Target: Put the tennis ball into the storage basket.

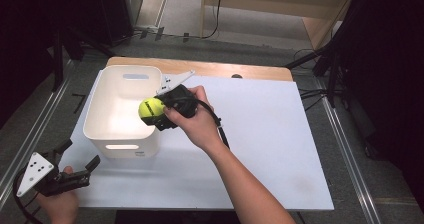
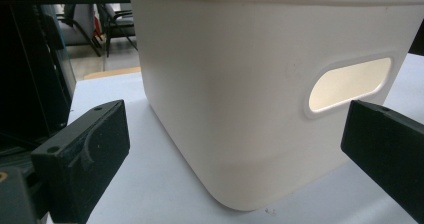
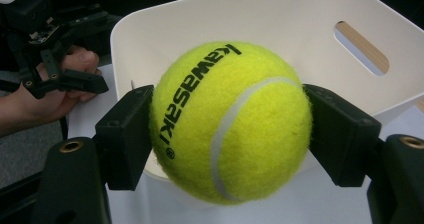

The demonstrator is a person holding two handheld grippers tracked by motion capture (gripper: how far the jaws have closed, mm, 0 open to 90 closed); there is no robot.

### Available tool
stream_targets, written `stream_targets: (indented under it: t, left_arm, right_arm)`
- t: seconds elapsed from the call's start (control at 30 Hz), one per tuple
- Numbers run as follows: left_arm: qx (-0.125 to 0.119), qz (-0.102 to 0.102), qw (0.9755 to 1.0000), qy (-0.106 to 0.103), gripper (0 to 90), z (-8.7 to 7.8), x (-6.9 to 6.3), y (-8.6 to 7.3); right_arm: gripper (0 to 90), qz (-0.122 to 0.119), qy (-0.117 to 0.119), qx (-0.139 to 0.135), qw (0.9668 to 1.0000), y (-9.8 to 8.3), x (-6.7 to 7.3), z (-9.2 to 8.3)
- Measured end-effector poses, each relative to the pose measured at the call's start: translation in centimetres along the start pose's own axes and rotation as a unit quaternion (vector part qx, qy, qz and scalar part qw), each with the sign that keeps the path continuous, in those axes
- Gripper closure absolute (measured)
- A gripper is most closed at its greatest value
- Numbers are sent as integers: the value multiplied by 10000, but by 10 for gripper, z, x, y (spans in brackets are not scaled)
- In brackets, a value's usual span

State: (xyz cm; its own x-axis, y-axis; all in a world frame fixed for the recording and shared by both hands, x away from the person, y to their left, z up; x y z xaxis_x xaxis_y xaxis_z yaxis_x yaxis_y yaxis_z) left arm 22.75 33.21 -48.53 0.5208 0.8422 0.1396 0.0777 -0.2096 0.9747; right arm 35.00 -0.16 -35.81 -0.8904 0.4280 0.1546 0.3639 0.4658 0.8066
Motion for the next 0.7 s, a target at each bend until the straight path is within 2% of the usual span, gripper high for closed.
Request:
stream_targets:
  t: [0.7]
  left_arm:
    - [-30,-3,10000,-9,0,0,0,0]
  right_arm:
    - [246,-32,106,59,9999,4,3,20]
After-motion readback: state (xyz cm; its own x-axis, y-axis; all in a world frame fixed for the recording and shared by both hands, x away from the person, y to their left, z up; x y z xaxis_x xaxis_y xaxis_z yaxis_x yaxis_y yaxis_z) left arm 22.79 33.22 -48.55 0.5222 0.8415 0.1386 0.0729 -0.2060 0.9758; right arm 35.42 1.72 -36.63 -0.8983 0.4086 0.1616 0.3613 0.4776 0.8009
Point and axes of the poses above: each handheld gripper's, and its own axes: z roughly forward along the jaws, y roughly out of its top, x roughly to its left, the point moved 1 cm from there along z, roughly forward along the jaws, and after that the axes turned 7 degrees about z, right-handed, at the moved point
